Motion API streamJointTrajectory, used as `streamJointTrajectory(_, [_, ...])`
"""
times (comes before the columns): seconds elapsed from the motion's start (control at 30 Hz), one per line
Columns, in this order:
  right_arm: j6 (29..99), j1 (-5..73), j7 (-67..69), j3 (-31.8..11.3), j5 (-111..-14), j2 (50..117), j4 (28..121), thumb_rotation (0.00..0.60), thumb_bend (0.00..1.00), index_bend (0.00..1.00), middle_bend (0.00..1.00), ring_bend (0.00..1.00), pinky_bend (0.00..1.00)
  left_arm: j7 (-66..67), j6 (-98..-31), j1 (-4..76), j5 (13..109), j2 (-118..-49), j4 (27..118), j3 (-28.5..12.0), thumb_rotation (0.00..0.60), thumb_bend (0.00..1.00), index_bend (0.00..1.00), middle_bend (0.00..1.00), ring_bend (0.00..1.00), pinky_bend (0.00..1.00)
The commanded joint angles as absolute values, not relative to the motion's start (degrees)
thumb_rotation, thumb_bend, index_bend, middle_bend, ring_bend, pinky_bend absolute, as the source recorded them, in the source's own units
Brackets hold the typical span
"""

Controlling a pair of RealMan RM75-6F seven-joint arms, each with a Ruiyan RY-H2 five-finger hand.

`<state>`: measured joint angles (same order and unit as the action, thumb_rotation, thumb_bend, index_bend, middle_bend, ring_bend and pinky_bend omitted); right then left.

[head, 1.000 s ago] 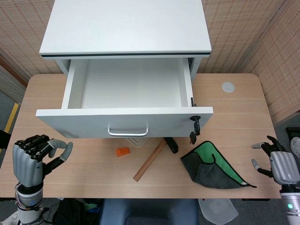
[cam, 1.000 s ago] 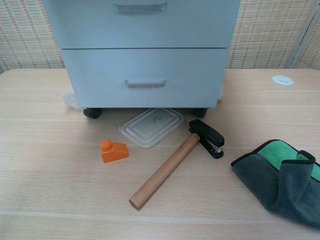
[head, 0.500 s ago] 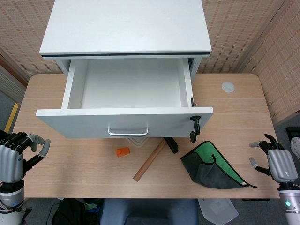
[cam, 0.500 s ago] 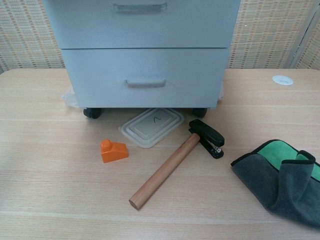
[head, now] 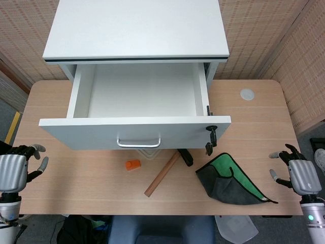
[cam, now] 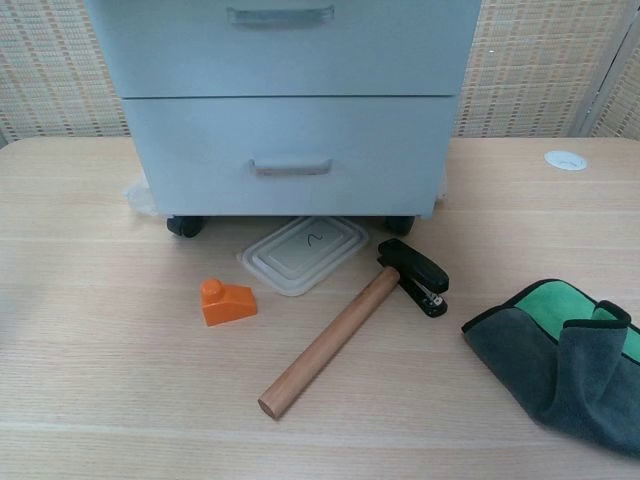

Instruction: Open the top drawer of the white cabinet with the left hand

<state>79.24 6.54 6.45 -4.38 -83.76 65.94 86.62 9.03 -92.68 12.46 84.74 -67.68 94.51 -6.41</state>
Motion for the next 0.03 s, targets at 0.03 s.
streamJointTrajectory(0.03, [78.53, 6.97, 6.35, -4.36, -83.56, 65.85, 86.7, 0.6, 0.27, 0.36, 0.38, 0.23, 0.28, 12.4, -88.01, 11.64, 80.27, -66.57, 94.75, -4.8, 0.6, 0.32, 0.41, 0.55, 0.45, 0.48])
